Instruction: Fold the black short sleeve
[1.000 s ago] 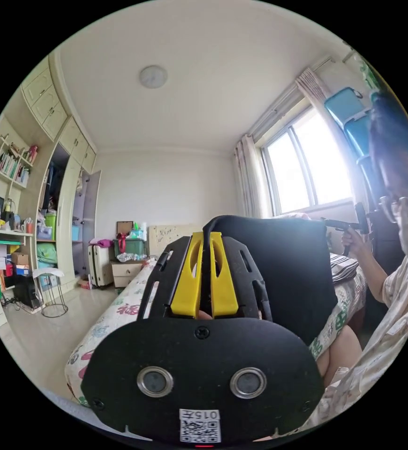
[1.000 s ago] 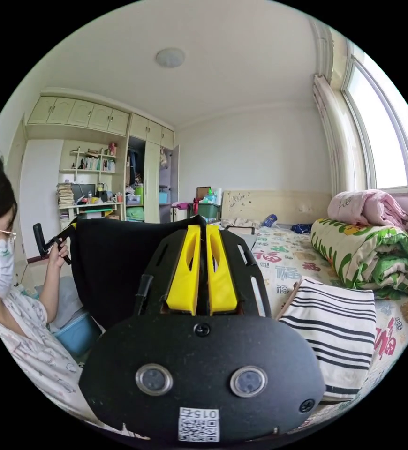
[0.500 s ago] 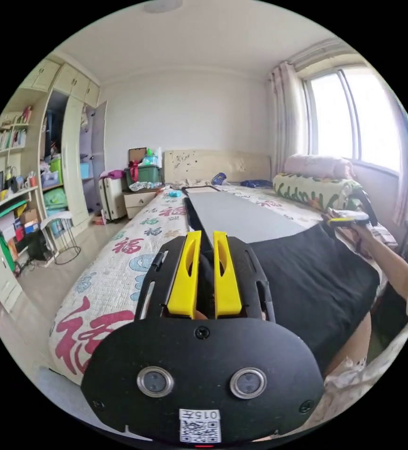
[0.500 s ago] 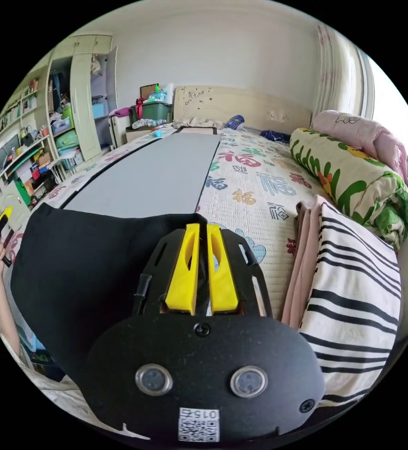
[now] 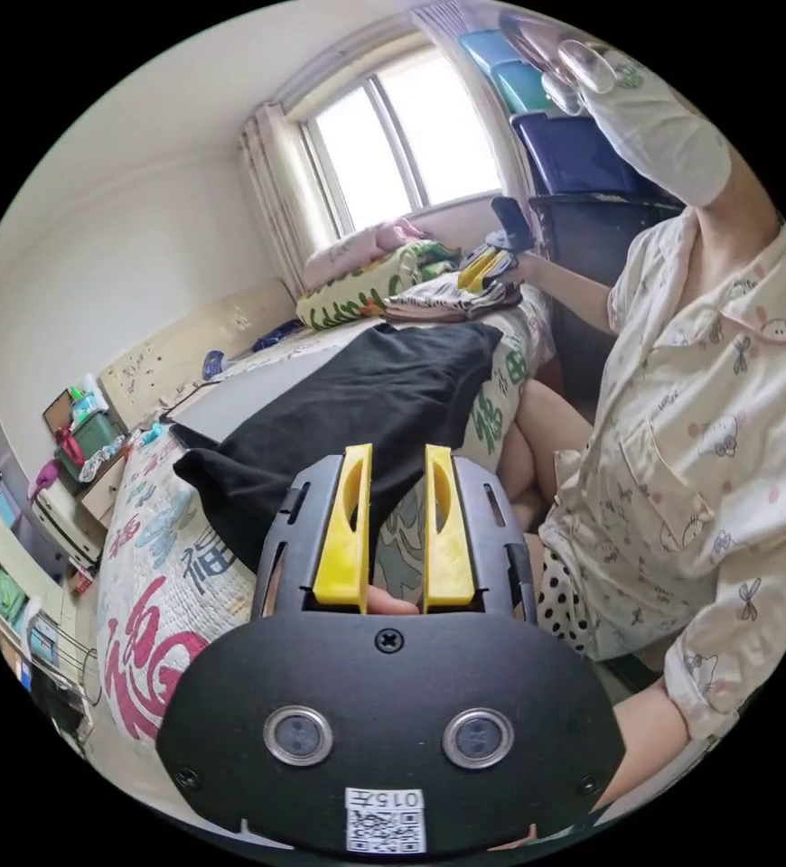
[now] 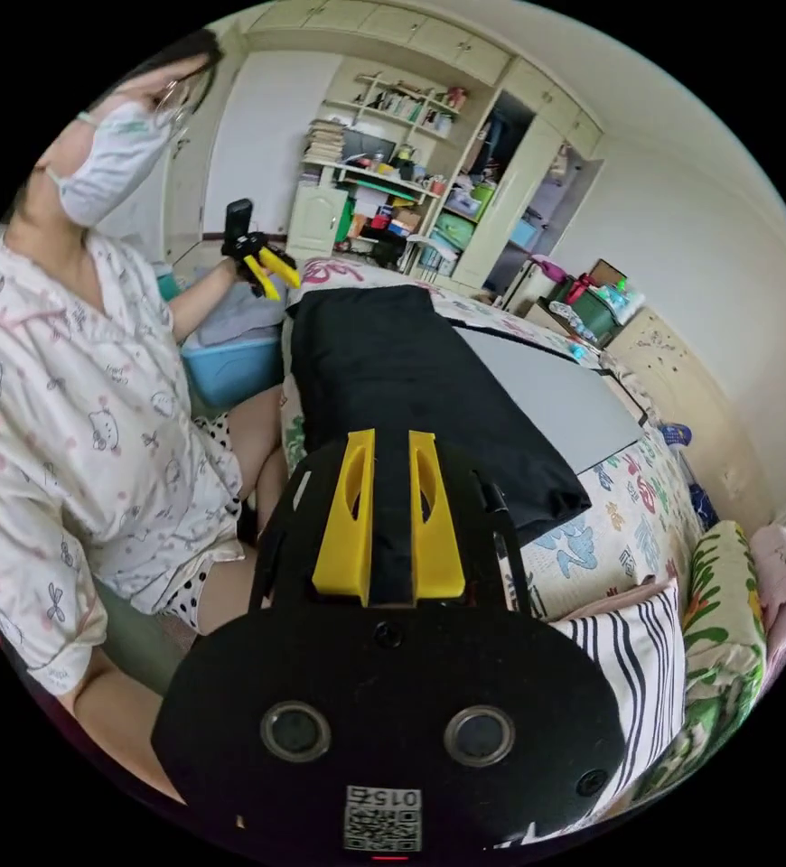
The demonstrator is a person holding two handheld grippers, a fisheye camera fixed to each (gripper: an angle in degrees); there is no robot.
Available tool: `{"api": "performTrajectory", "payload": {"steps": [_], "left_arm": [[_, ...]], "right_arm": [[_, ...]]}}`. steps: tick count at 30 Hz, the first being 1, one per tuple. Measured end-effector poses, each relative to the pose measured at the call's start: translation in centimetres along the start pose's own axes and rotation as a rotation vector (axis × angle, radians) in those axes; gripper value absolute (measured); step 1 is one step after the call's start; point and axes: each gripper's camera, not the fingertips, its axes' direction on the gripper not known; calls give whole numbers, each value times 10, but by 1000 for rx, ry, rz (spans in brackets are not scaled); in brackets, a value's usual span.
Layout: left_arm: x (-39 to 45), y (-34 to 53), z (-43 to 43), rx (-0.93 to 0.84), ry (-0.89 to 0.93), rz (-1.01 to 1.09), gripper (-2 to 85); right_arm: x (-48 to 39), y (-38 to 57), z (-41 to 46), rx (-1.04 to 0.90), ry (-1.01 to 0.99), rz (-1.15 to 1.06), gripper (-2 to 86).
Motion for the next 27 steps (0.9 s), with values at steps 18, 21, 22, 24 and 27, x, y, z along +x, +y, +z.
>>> {"api": "performTrajectory", "payload": {"steps": [18,21,22,24,27], "left_arm": [[134,101,46,-294,-298,282,23],[135,109,24,-242,-292,261,11],[133,112,11,-208,-286,247,9],[124,115,-12,-137,-279,215,7],[92,114,-49,-19,-254,127,4]], "right_arm": [[-35,45,23,-240,146,-75,-5],[-33,50,14,-220,171,-39,-9],[-30,52,6,-195,185,-13,-9],[-23,55,-10,-140,190,27,-10],[0,54,-41,-40,216,118,-9]]}}
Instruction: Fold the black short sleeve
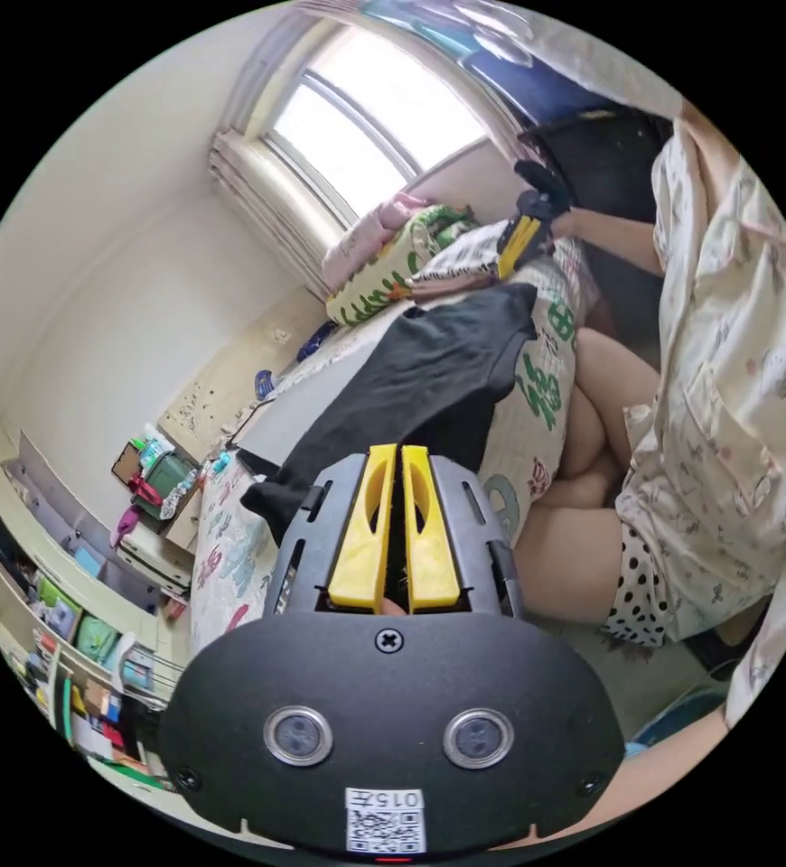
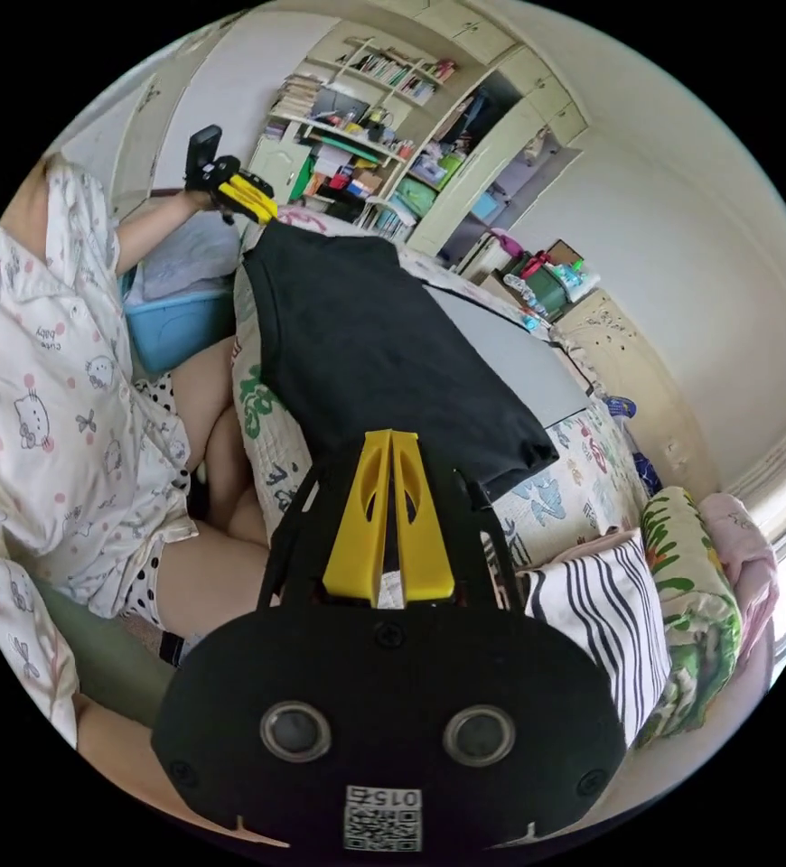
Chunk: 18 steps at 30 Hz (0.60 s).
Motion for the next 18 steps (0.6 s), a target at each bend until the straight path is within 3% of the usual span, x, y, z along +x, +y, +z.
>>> {"api": "performTrajectory", "payload": {"steps": [4,10,18], "left_arm": [[-75,-3,-7,121,87,-132,3],[-110,17,9,162,175,-143,4],[-147,53,21,181,232,-211,4]], "right_arm": [[31,-11,-19,55,-120,-40,-2],[5,-23,13,-178,-296,-190,90],[4,-41,-4,-156,-237,-219,9]]}}
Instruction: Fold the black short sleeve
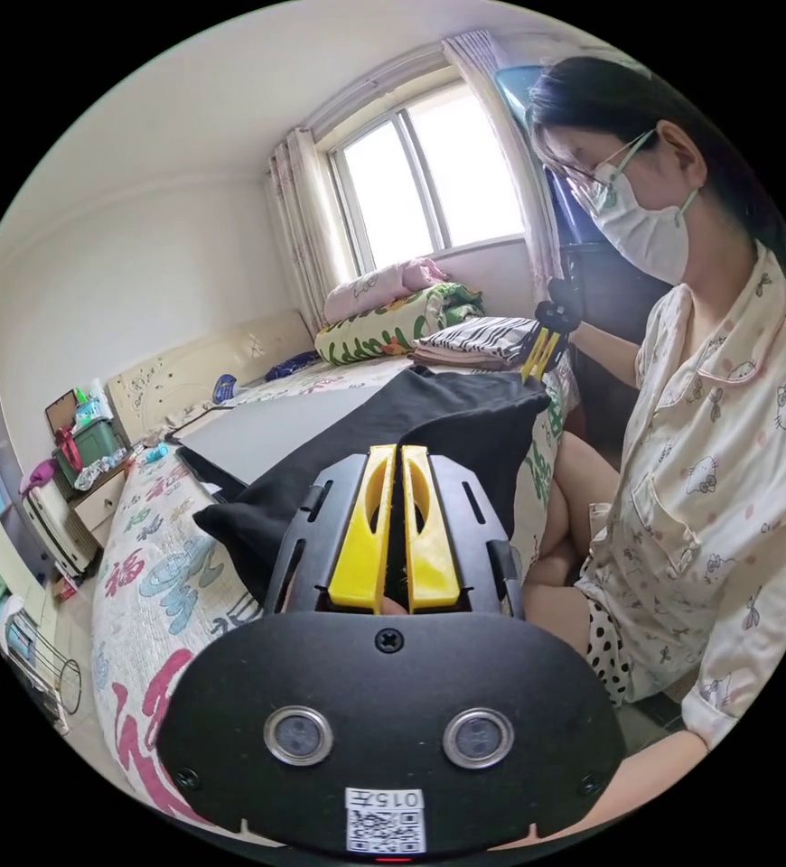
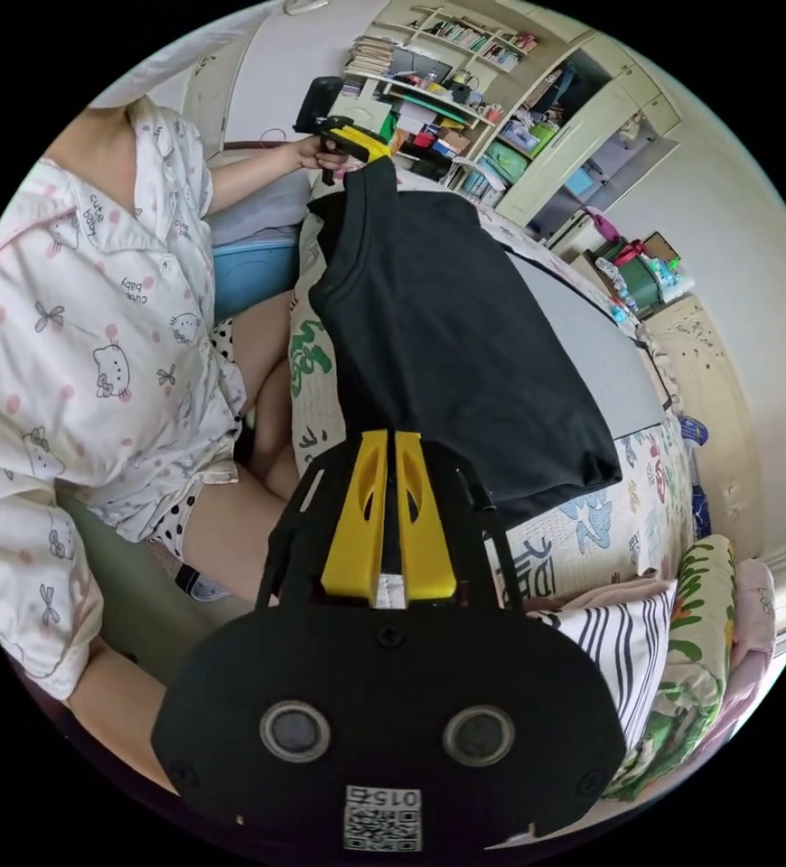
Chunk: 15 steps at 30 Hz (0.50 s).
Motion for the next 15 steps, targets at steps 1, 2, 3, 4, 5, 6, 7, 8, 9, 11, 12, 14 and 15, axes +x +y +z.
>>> {"api": "performTrajectory", "payload": {"steps": [1,2,3,4,5,6,7,8,9,11,12,14,15], "left_arm": [[-12,-2,-2,29,23,-5,4],[-32,-7,-2,55,57,-23,4],[-44,-12,-1,63,72,-35,4],[-70,-24,5,69,84,-55,5],[-101,-41,14,62,62,-64,5],[-118,-52,21,56,34,-69,5],[-159,-79,37,52,-40,-103,6],[-210,-108,57,81,-124,-186,7],[-237,-123,68,109,-164,-245,7],[-333,-166,115,209,-336,-500,11],[-348,-172,126,221,-381,-553,13],[-369,-180,152,252,-458,-659,19],[-364,-180,155,265,-434,-630,21]], "right_arm": [[9,-2,-12,41,-20,5,3],[23,-5,-26,89,-21,22,-2],[31,-7,-32,110,-10,36,-3],[52,-14,-44,140,33,77,-4],[80,-25,-55,171,96,131,-5],[96,-33,-60,186,131,160,-5],[133,-52,-68,218,209,228,-5],[180,-79,-74,247,320,333,-3],[207,-94,-76,254,371,415,-2],[297,-145,-79,300,485,703,13],[311,-152,-80,315,498,780,20],[327,-167,-80,407,377,870,49],[323,-169,-79,424,333,844,51]]}}
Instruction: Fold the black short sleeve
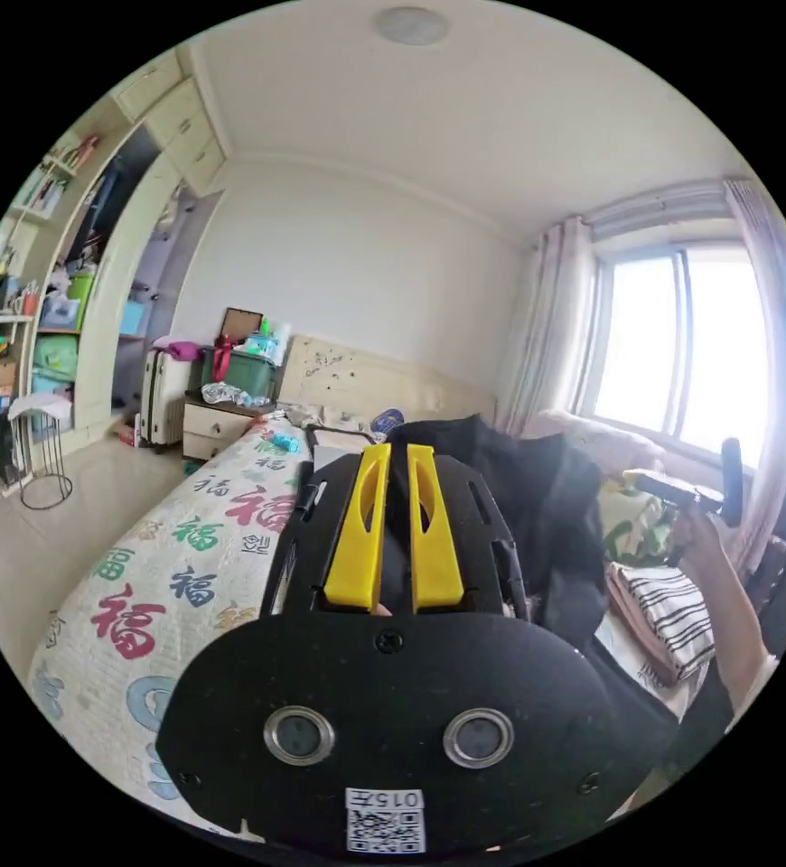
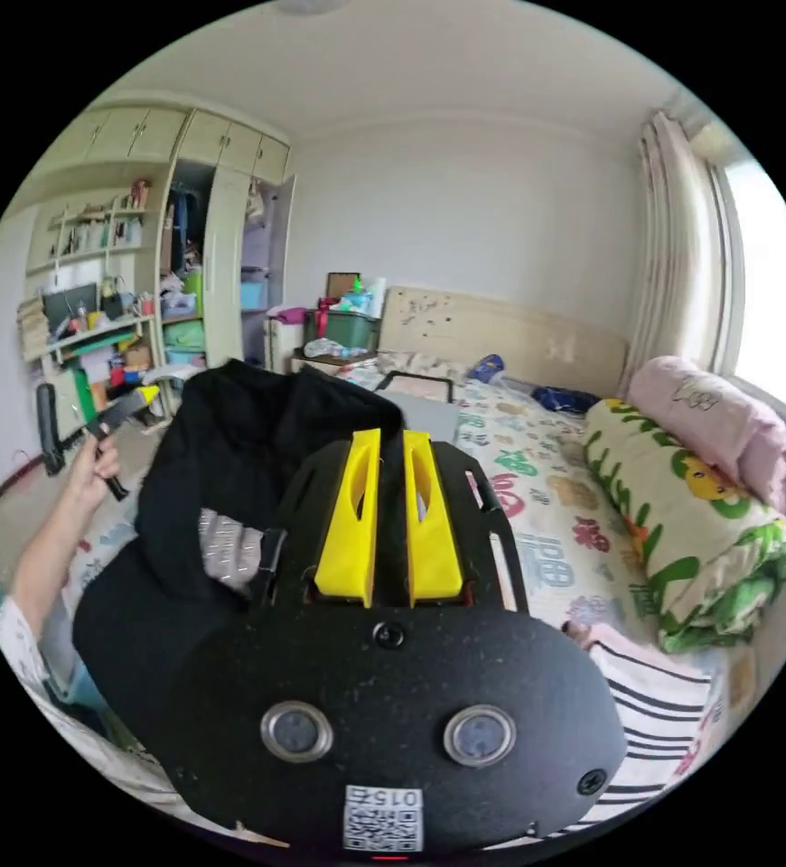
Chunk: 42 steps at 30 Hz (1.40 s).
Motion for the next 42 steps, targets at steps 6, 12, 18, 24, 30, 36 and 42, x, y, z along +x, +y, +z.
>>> {"api": "performTrajectory", "payload": {"steps": [6,12,18,24,30,36,42], "left_arm": [[51,95,19,-324,221,446,59],[61,174,109,-653,6,740,121],[26,177,173,-778,-75,727,90],[-103,61,172,-577,-159,308,24],[-308,7,117,-459,-489,-171,68],[-284,-20,8,-497,-234,-174,94],[-180,-1,-153,-441,99,-167,118]], "right_arm": [[-58,79,22,-153,-88,-353,69],[-70,88,100,-420,-95,-445,116],[-66,70,154,-521,14,-475,97],[28,6,156,-351,165,-36,37],[214,17,136,-410,357,594,68],[200,46,59,-323,-13,473,104],[112,120,-40,-294,-361,199,113]]}}
